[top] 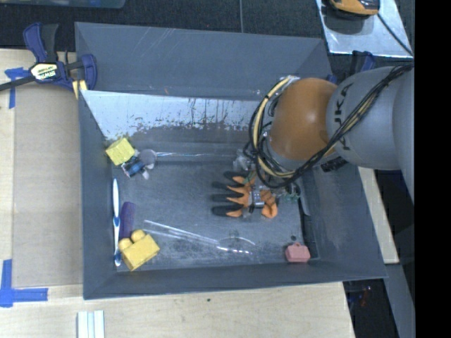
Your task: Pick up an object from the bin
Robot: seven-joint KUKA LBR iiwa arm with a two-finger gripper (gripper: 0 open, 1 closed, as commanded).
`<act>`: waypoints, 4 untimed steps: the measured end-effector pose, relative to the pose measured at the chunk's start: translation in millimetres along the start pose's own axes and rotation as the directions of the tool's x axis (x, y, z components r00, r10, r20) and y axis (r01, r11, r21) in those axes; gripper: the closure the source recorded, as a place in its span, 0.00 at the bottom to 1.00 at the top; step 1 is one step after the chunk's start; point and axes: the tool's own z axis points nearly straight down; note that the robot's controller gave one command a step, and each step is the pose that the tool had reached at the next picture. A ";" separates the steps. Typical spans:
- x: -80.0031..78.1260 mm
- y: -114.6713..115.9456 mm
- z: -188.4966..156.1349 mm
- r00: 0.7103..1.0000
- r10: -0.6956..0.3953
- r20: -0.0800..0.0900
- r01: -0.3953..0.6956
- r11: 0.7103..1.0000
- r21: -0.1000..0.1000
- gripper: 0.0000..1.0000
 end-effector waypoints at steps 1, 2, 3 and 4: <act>2.1 -0.9 -3.6 1.000 -0.022 0.003 0.022 1.000 0.000 0.00; -3.3 -0.7 -5.0 1.000 -0.003 0.013 0.003 1.000 -0.001 1.00; -3.3 -0.8 -5.2 1.000 -0.003 0.013 0.003 1.000 -0.001 1.00; -2.5 -0.8 -18.7 1.000 -0.003 0.011 0.003 1.000 0.000 1.00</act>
Offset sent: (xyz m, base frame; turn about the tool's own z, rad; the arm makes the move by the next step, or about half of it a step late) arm -0.0005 -0.0002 0.0009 -0.0041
